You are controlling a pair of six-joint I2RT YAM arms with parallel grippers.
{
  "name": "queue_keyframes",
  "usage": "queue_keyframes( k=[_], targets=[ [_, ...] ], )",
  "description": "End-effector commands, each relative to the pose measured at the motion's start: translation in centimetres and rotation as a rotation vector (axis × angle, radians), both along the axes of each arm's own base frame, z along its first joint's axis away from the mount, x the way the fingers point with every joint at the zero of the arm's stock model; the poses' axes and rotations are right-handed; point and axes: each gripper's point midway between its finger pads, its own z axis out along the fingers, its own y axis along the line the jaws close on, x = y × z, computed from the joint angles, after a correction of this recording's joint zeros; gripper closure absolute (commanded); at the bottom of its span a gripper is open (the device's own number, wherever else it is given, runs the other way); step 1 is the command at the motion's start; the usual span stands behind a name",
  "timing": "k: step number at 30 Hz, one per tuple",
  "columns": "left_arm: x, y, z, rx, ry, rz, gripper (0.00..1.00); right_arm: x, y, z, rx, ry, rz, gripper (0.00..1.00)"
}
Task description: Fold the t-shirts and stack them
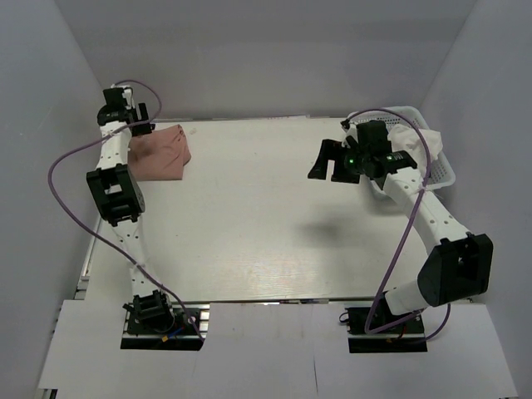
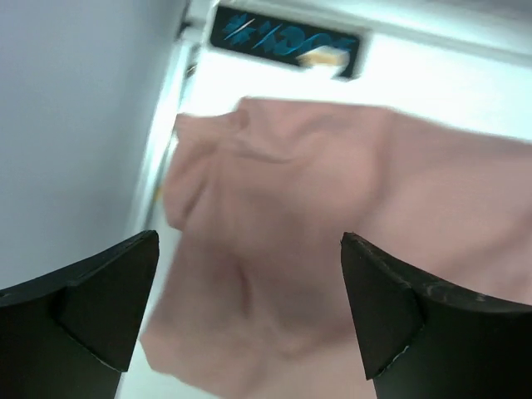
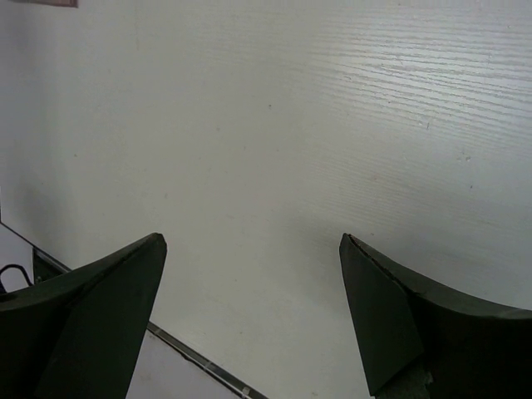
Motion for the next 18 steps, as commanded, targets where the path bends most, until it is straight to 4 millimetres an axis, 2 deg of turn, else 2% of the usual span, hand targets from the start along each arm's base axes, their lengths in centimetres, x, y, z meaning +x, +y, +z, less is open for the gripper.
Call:
queue_keyframes(
  k=[1,2,3,4,5,6,7,8,9,10,11,12,13,14,15,16,17,18],
  targets=[
    [-0.4,-5.7,14.0,-0.13,-0.266,-0.127,0.0,-0.1,-0.1,3.7,0.039,-0.108,-0.013,0.1],
    [-1.9,-7.7,15.2,-0.184,-0.272,-0.172,0.0,0.0,-0.2,4.0,0.042,-0.128,-0.017,0.1],
    [-2.8,-9.2,15.5,-0.249,-0.276,-0.145,0.0,-0.5,-0.3,3.2,0.043,-0.112,-0.022,0.1],
    [-3.6,-10.3,15.9,-0.279,-0.283,-0.139,0.0,-0.9,-0.3,3.4,0.051,-0.117,-0.021,0.1],
    [-5.2,-11.7,13.5,-0.314,-0.224,-0.131,0.0,-1.5,-0.4,2.9,0.059,-0.12,-0.02,0.1],
    [-7.1,-14.6,16.3,-0.341,-0.271,-0.148,0.0,-1.8,-0.3,2.6,0.069,-0.117,-0.011,0.1],
    [-8.0,-16.3,17.2,-0.361,-0.307,-0.169,0.0,-2.4,-0.4,3.4,0.084,-0.142,-0.01,0.1],
    [-10.4,-18.1,13.4,-0.396,-0.233,-0.167,0.0,-2.9,-0.4,2.2,0.086,-0.121,-0.011,0.1],
    [-13.2,-21.4,17.0,-0.446,-0.318,-0.212,0.0,-3.0,-0.6,2.1,0.087,-0.125,-0.016,0.1],
    [-15.8,-23.3,13.4,-0.49,-0.252,-0.227,0.0,-3.6,-0.7,2.8,0.091,-0.149,-0.02,0.1],
    [-17.2,-24.8,13.9,-0.517,-0.288,-0.251,0.0,-4.3,-1.0,1.3,0.083,-0.117,-0.026,0.1],
    [-19.1,-26.5,13.7,-0.559,-0.289,-0.288,0.0,-4.5,-1.2,1.1,0.082,-0.116,-0.031,0.1],
    [-22.1,-28.9,15.4,-0.617,-0.324,-0.355,0.0,-5.1,-1.3,1.4,0.087,-0.128,-0.036,0.1],
    [-24.6,-29.4,11.2,-0.63,-0.236,-0.346,0.0,-5.9,-1.7,0.3,0.076,-0.116,-0.043,0.1],
    [-26.4,-29.9,9.8,-0.645,-0.197,-0.345,0.0,-6.4,-1.9,0.5,0.082,-0.127,-0.047,0.1],
    [-28.6,-29.8,6.5,-0.644,-0.12,-0.297,0.0,-6.8,-2.0,-0.2,0.084,-0.121,-0.056,0.1],
    [-29.8,-29.2,5.5,-0.638,-0.097,-0.259,0.0,-7.3,-2.2,-1.3,0.082,-0.101,-0.065,0.1],
    [-31.6,-28.4,5.0,-0.613,-0.081,-0.217,0.0,-7.5,-2.5,-0.2,0.098,-0.156,-0.083,0.1]
  ],
)
